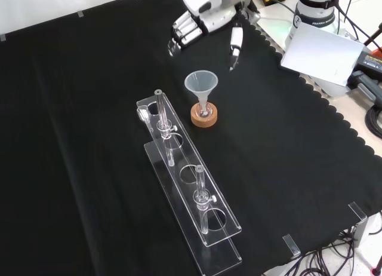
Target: Pick up the weighing funnel.
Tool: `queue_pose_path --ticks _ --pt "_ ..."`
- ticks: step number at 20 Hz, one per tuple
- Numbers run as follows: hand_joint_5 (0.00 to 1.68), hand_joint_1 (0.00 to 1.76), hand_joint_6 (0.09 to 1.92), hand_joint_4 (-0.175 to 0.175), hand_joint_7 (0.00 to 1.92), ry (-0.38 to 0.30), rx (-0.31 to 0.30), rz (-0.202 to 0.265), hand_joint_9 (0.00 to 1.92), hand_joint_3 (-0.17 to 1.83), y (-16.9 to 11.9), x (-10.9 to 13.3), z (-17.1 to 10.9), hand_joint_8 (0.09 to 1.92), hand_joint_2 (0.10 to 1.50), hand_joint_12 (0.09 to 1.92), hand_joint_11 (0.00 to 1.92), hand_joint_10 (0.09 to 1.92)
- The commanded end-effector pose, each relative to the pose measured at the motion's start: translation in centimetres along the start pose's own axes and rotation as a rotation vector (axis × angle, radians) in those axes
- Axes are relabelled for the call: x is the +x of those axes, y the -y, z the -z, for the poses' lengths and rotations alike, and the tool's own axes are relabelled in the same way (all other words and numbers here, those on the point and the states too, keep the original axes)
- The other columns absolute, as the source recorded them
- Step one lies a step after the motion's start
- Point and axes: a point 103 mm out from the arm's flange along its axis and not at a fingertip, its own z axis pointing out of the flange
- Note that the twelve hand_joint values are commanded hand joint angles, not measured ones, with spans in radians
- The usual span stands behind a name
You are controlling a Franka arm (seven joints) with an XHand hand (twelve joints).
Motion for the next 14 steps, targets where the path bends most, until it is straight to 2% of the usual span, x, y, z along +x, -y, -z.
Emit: queue_pose_path --ticks 1,9,14 --pt "0.13 0.37 0.09 -0.058 0.00 -0.058 0.007 -0.008 0.33 0.11 -0.2 -1.1 0.8 0.63 0.71 1.45 0.26 0.75" --pt "0.16 0.37 0.09 -0.060 0.06 -0.081 0.002 -0.012 0.38 0.11 -2.7 -2.9 1.6 0.68 0.72 1.44 0.28 0.74" --pt "0.22 0.41 0.09 -0.064 0.19 -0.113 -0.007 -0.016 0.50 0.12 -5.3 -4.9 1.9 0.73 0.76 1.40 0.34 0.69"
